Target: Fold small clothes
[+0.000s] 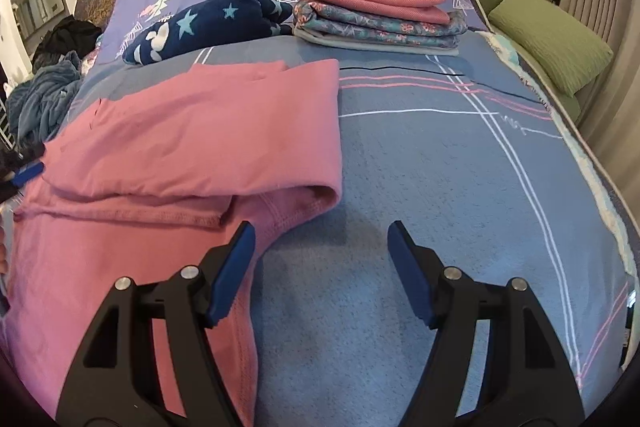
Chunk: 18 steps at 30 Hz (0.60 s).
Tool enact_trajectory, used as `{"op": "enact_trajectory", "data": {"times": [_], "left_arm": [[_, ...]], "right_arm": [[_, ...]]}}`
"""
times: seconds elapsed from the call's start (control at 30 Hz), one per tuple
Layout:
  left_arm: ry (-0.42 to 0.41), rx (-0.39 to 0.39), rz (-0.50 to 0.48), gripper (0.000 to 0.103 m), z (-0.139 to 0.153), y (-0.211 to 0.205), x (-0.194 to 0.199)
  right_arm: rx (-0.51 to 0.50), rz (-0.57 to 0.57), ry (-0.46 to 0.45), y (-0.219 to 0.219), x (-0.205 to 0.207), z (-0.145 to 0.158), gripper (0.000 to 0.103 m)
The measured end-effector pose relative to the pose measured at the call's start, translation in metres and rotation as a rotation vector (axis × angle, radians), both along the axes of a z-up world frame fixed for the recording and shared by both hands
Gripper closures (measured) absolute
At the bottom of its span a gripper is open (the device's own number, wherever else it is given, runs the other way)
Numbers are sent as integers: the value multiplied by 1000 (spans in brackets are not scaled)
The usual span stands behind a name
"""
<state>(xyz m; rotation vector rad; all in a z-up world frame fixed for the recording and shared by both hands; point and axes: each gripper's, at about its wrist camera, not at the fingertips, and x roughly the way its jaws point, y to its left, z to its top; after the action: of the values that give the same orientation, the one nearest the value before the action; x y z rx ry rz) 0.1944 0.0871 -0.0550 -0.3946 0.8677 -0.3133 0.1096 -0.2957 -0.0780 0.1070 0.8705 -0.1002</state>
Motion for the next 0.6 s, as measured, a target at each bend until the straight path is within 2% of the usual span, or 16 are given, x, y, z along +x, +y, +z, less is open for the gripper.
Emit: {"op": "enact_trajectory", "data": {"times": [0.07, 0.1, 0.13, 0.17, 0.23, 0.37, 0.4, 0.47, 0.53, 0.6], "left_arm": [[58, -65, -24, 40, -13, -1, 13], [59, -72, -25, 40, -15, -2, 16], [48, -71, -30, 47, -15, -5, 22], [45, -71, -46, 91, -14, -9, 25], [59, -103, -55, 101, -8, -14, 32], [-147, -176, -47, 101, 52, -2, 4], [-193, -155, -38, 101, 65, 3, -6], [-273, -18, 17, 100, 83, 15, -24], [-289, 94, 74, 99, 79, 27, -30], [-230, 115, 114, 76, 61, 41, -28]], "right_arm": [[21, -8, 8, -2, 3, -1, 33], [28, -13, 10, -3, 4, -2, 33], [34, -17, 12, -3, 5, -3, 33], [39, -21, 14, -3, 7, -3, 33], [48, -32, 15, -4, 8, -3, 33], [45, -29, 3, -5, 7, 1, 33], [37, -26, 3, -5, 7, 1, 33], [24, -12, 5, -4, 6, 0, 33], [15, 3, 14, -1, 8, -4, 32], [1, 7, 18, 3, 8, -7, 31]]}}
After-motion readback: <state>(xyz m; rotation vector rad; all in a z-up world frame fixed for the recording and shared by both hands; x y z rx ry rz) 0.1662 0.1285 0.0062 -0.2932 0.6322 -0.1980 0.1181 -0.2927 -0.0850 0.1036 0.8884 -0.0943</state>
